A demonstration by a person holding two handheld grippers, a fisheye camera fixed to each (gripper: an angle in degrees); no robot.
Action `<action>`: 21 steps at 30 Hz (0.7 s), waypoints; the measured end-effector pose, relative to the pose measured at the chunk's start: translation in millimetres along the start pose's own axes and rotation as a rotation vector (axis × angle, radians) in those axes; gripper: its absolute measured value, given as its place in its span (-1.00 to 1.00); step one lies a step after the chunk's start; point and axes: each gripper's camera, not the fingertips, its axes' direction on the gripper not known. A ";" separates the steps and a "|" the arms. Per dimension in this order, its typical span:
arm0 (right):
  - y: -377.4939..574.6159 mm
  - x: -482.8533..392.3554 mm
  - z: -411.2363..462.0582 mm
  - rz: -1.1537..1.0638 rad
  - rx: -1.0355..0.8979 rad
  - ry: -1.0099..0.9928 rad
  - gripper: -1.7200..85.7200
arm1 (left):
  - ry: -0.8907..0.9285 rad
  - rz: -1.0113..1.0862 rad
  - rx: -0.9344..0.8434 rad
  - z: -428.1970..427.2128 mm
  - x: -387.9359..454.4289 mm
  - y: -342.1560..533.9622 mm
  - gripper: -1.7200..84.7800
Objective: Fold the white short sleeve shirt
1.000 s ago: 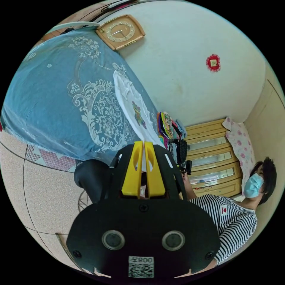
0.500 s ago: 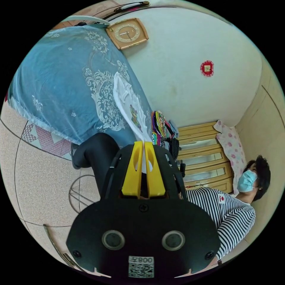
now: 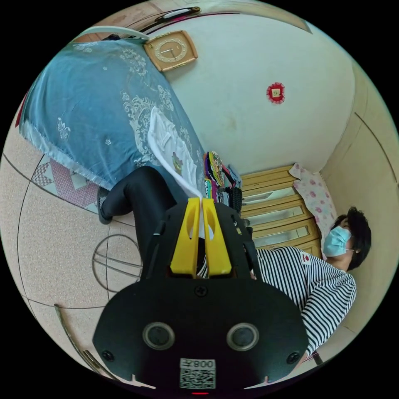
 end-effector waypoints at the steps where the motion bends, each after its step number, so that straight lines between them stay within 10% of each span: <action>1: 0.3 10.4 3.3 0.009 0.001 -0.012 -0.95 | 0.007 -0.013 -0.002 1.5 -11.3 -0.1 -0.94; 21: -120.4 150.4 8.0 0.054 0.170 -0.004 -0.95 | 0.077 -0.035 0.050 48.6 -196.4 -156.2 -0.95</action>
